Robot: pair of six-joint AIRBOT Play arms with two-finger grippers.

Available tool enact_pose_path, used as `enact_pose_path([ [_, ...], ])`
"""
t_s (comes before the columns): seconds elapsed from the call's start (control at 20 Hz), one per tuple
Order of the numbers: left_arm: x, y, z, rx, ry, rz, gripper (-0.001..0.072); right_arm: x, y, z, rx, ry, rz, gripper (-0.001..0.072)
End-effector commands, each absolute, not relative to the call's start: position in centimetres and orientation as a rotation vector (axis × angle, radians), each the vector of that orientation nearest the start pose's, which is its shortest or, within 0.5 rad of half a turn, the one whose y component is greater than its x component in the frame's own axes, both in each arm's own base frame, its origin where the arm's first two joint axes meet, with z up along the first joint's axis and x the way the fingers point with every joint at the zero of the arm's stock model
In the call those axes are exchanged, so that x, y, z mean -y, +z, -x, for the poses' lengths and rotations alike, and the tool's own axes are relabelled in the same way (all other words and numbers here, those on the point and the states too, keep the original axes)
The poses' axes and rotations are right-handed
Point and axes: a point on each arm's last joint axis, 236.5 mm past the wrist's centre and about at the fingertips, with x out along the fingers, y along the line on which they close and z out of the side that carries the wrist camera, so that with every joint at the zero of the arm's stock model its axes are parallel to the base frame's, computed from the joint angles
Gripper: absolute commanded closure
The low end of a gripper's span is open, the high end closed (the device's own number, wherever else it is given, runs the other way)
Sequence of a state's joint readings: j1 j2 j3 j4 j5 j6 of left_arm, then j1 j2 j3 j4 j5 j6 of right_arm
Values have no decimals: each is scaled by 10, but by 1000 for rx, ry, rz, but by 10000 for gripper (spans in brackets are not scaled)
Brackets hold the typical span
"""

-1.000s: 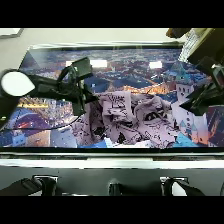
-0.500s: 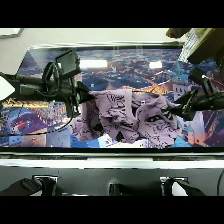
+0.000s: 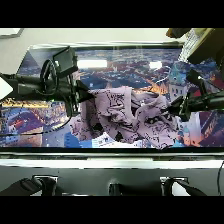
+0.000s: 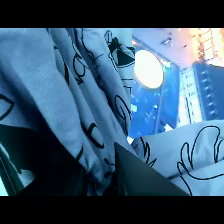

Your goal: Fold the clothes and pants, and hang the long-sleeved shirts on hangers.

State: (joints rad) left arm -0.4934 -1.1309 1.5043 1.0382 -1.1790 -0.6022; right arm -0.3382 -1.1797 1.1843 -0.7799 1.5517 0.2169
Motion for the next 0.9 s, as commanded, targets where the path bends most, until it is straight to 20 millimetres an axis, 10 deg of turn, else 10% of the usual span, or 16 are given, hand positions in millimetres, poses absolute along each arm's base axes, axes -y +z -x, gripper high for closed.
enact_pose_path([
  [0.0, 292, 233, -306, -397, -1184, -652, 687, -71, 117, -323, -762, 1102, 281, 680],
  [0.1, 292, 233, -306, -397, -1184, -652, 677, -71, 129, -317, -751, 1072, 303, 682],
  [0.25, 290, 232, -311, -427, -1153, -610, 365, -63, 145, -299, -784, 971, 359, 685],
  [0.4, 282, 237, -333, -475, -1009, -480, 331, -52, 166, -276, -795, 839, 447, 685],
  [0.55, 270, 243, -356, -516, -853, -328, 15, -38, 187, -260, -777, 677, 503, 685],
  [0.85, 218, 233, -391, -646, -482, -72, 11, -11, 226, -240, -719, 325, 381, 684],
])
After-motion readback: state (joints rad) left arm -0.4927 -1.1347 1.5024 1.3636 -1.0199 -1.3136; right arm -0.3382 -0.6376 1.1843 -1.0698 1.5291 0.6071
